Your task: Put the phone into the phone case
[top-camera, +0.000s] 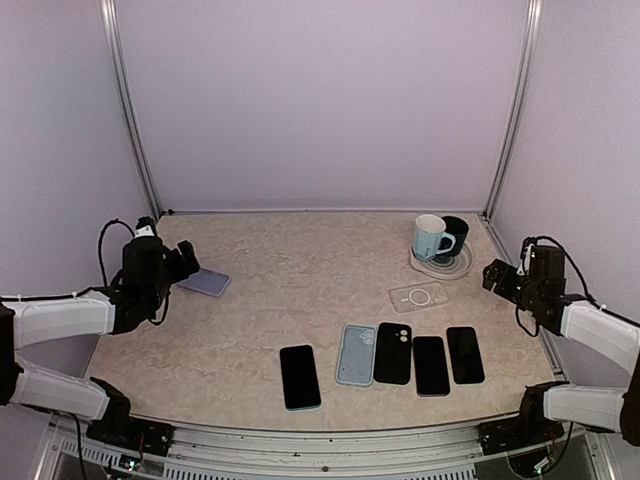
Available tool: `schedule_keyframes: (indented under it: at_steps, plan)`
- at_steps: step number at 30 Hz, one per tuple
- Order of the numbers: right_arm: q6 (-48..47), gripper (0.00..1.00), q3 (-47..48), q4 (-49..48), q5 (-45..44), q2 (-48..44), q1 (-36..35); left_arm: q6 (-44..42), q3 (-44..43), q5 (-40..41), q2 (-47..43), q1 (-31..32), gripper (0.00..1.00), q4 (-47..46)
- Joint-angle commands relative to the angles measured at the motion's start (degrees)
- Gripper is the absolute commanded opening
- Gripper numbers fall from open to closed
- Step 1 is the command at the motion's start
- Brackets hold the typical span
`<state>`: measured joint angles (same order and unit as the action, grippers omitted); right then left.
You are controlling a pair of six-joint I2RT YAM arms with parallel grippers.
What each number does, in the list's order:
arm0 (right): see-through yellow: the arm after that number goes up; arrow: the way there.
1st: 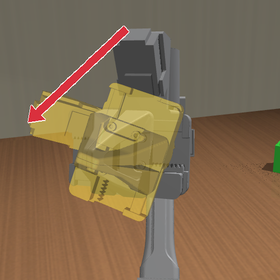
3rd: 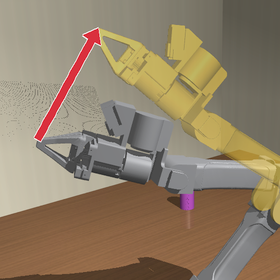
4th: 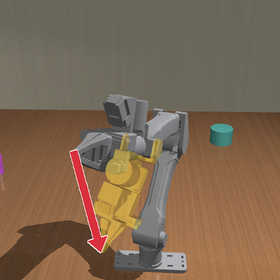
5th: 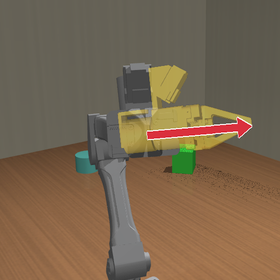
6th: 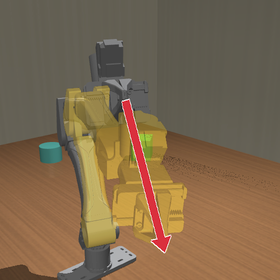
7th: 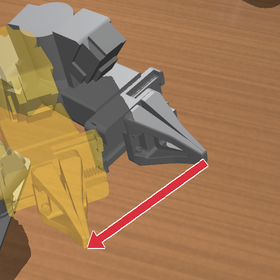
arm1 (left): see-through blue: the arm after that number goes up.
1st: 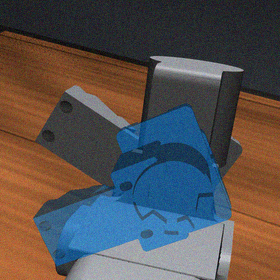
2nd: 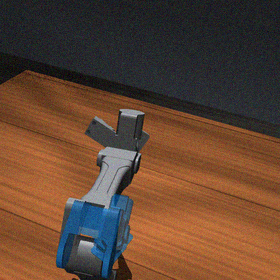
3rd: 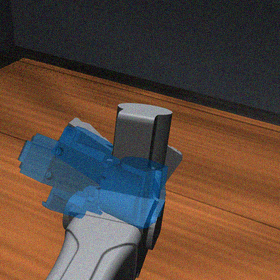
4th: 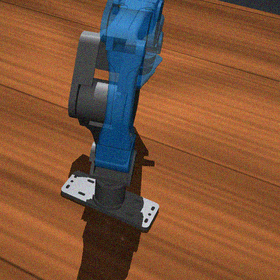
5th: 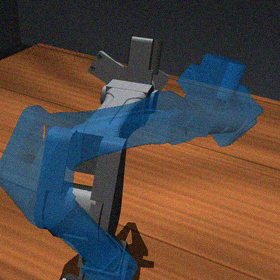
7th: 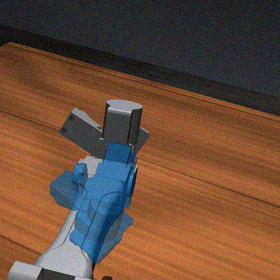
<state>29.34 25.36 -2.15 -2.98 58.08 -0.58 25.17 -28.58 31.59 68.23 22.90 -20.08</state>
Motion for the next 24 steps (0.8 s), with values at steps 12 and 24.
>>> schedule_keyframes:
  at_steps: [12, 24]
  plan:
    - [-4.76, 0.99, -1.41, -11.28, 22.47, -13.45, 0.05, -2.71, 4.72, -16.49, -10.05, 2.48, 0.99, -9.29]
    - [-0.11, 0.89, 30.33, 46.88, -11.34, 14.24, -32.18, -5.99, -13.40, -13.70, 4.57, 20.69, 0.99, 21.91]
